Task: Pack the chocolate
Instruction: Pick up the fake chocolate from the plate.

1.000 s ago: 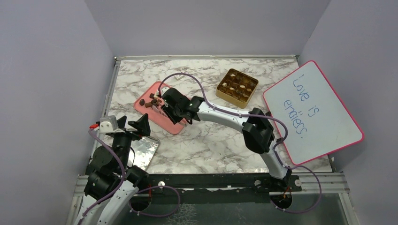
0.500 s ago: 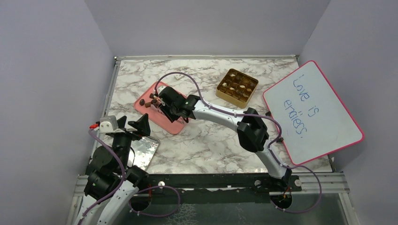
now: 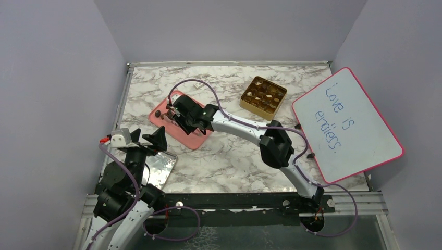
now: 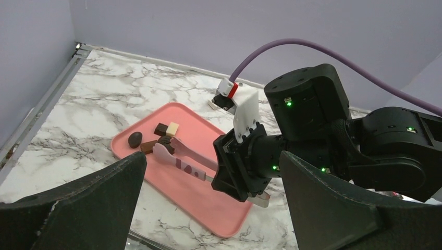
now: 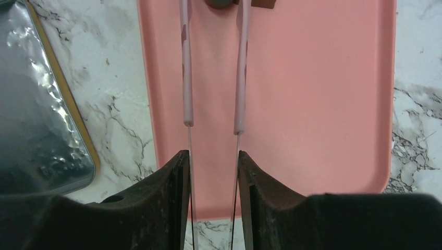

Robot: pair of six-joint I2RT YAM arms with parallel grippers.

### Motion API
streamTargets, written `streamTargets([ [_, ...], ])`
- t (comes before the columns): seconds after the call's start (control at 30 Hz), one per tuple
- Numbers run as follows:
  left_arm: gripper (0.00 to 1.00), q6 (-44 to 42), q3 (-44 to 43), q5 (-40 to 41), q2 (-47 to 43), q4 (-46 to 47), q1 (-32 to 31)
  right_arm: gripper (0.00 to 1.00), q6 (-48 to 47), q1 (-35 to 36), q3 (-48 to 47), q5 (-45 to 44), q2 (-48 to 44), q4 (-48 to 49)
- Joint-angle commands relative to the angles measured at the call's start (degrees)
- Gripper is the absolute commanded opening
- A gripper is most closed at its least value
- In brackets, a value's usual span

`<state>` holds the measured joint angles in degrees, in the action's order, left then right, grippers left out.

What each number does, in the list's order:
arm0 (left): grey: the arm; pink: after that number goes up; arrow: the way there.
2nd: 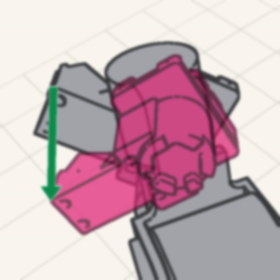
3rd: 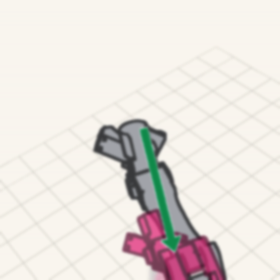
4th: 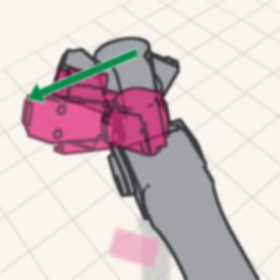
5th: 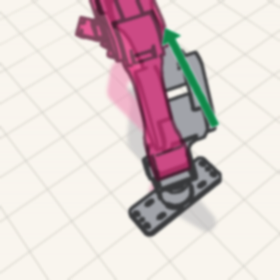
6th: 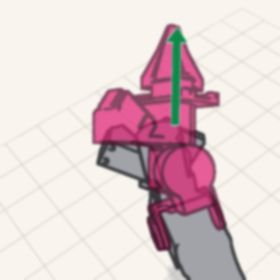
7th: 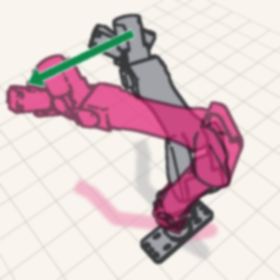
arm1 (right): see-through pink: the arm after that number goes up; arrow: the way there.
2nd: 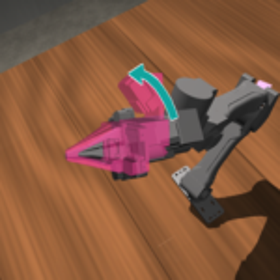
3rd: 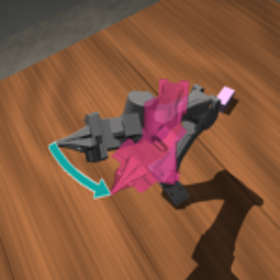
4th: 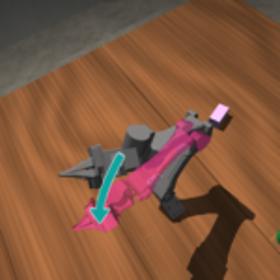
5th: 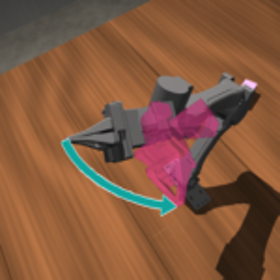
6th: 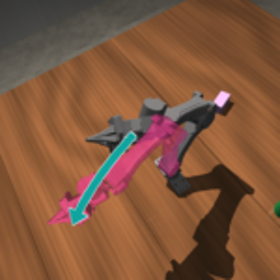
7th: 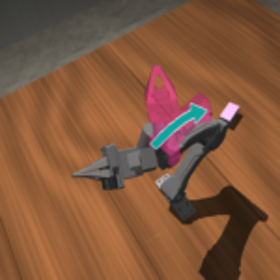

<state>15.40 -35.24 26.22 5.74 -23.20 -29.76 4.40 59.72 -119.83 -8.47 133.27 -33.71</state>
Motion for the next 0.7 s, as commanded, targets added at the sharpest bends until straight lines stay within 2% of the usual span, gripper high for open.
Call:
streamTargets([
  [0.0, 0.99, -0.2, -0.8, 0.7, 0.6, 1.0, 0.1, 0.41, -1.6, 0.5, -3.1, 1.8, 2.5, -0.4],
  [0.27, 0.99, -0.3, -0.5, 0.9, -0.3, 1.0, 0.1, 0.41, -5.6, 0.5, -9.6, -2.1, 6.5, -2.9],
  [0.67, 0.99, -0.4, -0.5, 0.8, -0.9, 1.0, 0.1, 0.41, -6.7, 0.5, -9.0, -3.8, 6.6, -3.3],
])
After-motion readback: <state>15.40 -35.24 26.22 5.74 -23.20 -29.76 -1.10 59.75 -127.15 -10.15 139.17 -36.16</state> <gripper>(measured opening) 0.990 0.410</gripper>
